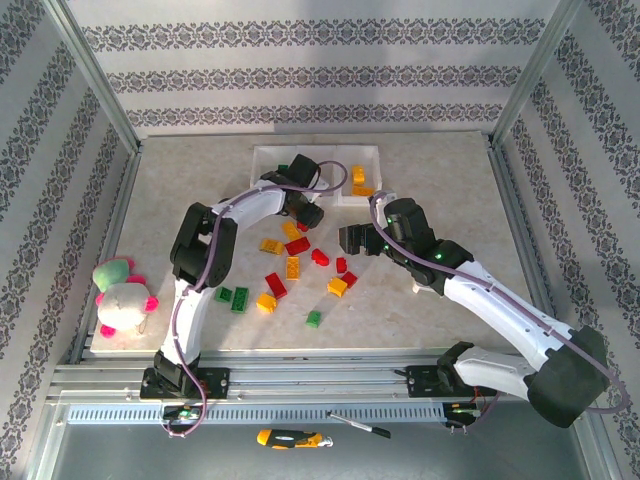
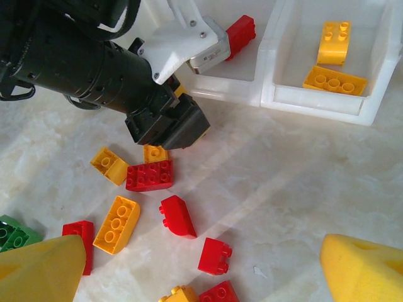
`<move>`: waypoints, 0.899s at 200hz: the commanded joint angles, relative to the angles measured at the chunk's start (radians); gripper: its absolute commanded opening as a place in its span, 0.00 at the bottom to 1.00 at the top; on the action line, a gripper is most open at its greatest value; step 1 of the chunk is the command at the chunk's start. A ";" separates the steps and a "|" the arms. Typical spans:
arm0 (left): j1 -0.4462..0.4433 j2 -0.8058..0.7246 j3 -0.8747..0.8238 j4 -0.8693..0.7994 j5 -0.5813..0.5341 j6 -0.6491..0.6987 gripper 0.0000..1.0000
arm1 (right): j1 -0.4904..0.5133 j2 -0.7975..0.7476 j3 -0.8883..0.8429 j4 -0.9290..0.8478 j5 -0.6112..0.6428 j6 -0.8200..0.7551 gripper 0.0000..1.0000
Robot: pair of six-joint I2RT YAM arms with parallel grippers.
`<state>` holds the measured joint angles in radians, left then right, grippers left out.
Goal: Sort the legos into containers by color
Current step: Pick up the lego from the center of the table.
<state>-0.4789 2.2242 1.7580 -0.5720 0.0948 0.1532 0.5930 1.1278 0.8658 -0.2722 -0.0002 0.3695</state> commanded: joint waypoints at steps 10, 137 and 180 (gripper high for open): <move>-0.014 0.025 0.040 -0.087 -0.028 0.003 0.50 | -0.001 -0.019 -0.007 0.012 0.011 0.019 0.95; -0.031 -0.127 0.038 -0.035 -0.107 -0.133 0.29 | -0.003 -0.028 -0.004 0.027 0.005 0.026 0.95; -0.029 -0.072 0.172 0.013 -0.197 -0.204 0.28 | -0.004 -0.019 -0.004 0.038 0.000 0.027 0.95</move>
<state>-0.4984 2.1395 1.8408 -0.6052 -0.0284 0.0208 0.5926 1.1187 0.8654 -0.2584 -0.0002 0.3805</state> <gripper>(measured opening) 0.318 0.952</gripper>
